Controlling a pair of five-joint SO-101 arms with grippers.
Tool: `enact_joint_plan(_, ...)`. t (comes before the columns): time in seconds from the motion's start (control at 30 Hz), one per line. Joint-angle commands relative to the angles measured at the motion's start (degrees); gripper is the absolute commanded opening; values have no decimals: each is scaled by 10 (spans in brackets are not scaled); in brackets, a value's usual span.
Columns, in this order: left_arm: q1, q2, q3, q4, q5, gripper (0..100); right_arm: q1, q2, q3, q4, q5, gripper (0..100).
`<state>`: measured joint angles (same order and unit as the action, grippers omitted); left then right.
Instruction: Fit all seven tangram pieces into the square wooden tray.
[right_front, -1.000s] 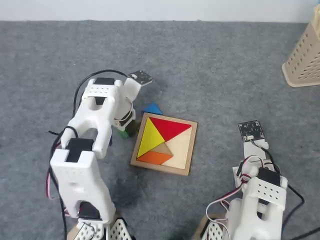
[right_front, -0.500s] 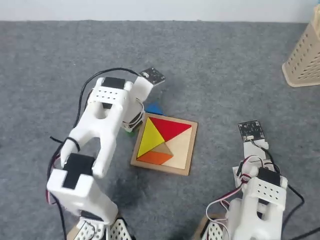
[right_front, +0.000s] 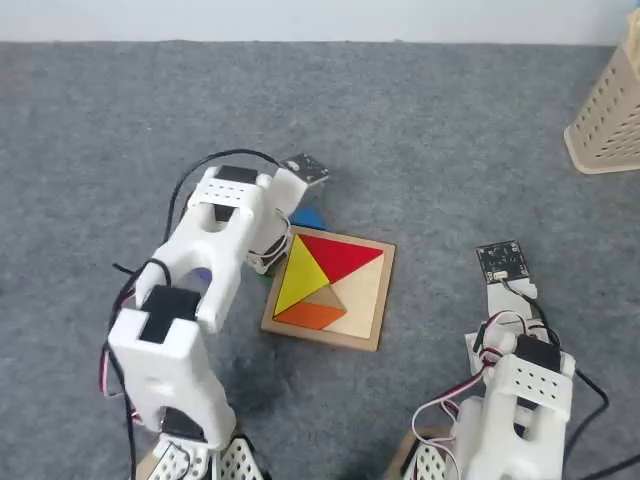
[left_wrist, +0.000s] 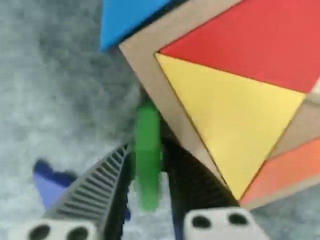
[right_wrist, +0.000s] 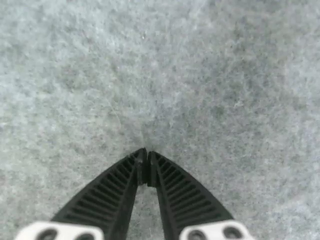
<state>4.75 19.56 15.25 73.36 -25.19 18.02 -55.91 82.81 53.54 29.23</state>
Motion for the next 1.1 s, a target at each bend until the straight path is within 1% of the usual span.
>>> enact_joint_plan(0.0, 5, -29, -29, 19, 25, 9, -7, -15, 3, -10, -3, 6)
enact_joint_plan(0.13, 30, -108, -50, 71, 33, 10, -7, -15, 3, -10, -3, 6)
enact_joint_plan(0.17, 43, -132, -50, 81, 43, 10, -7, -15, 3, -10, -3, 6)
enact_joint_plan(0.27, 98, -190, -48, 97, 102, 10, -7, -15, 3, -10, -3, 6)
enact_joint_plan(0.37, 172, -201, -46, 91, 156, 10, -7, -15, 3, -10, -3, 6)
enact_joint_plan(0.43, 214, -200, -36, 62, 186, 10, -7, -15, 3, -10, -3, 6)
enact_joint_plan(0.5, 244, -186, -29, 42, 214, 10, -7, -15, 3, -10, -3, 6)
enact_joint_plan(0.57, 268, -163, -29, 33, 226, 10, -7, -15, 3, -10, -3, 6)
enact_joint_plan(0.8, 302, -75, -32, 3, 222, 10, -7, -15, 3, -10, -3, 6)
enact_joint_plan(1.07, 320, -57, -29, 22, 223, 11, -7, -15, 3, -10, -3, 6)
